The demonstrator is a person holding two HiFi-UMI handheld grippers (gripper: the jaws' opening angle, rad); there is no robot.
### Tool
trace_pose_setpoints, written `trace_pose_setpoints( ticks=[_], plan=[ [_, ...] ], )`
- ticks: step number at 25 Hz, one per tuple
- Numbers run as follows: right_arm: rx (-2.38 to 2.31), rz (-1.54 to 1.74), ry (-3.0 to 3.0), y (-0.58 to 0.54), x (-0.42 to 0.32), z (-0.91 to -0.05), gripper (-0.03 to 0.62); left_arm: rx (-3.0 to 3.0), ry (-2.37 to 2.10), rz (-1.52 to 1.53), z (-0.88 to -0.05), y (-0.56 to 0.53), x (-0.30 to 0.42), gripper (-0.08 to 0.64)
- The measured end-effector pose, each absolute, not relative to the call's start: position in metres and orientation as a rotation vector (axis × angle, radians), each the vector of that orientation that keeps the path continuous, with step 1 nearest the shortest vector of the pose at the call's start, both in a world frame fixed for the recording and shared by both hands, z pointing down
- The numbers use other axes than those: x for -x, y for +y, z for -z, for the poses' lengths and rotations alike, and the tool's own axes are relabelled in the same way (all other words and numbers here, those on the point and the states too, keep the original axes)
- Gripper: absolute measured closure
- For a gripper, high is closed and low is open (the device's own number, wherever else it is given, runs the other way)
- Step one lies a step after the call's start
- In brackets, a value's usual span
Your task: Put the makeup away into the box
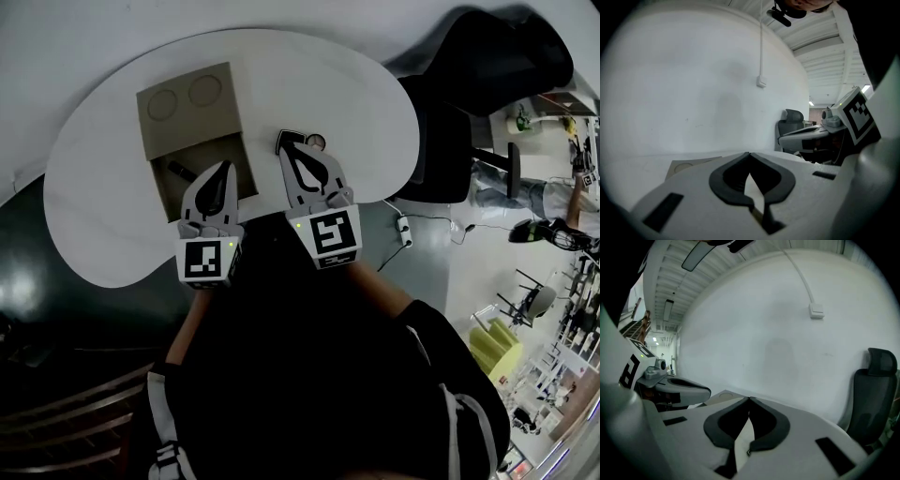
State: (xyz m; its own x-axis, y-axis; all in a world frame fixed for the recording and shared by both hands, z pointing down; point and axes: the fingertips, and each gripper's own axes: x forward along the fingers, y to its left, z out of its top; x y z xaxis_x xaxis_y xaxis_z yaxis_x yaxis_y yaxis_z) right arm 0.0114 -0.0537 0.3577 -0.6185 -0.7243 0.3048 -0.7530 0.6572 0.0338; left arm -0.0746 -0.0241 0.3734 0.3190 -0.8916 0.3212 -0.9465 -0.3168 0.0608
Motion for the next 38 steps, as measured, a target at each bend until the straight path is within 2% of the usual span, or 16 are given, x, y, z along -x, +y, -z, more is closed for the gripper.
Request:
trace_pose_setpoints(
  ticks=[14,29,38],
  plan=[
    [-1.303,-0.236,-2.533,-0.068,-0.05,-0.36,0.569,-2.433,-1.535,-0.388,-0.371,-0.047,0.034,0.552],
    [-1.175,-0.292,-2.47,-0.083,-0.053,-0.422,0.565,-2.385,-1.442,-0.461,-0.418,-0.062,0.018,0.552],
    [-1.004,-0.334,-2.408,-0.083,-0.051,-0.475,0.445,-2.305,-1.418,-0.489,-0.454,-0.065,0.012,0.552]
  ],
)
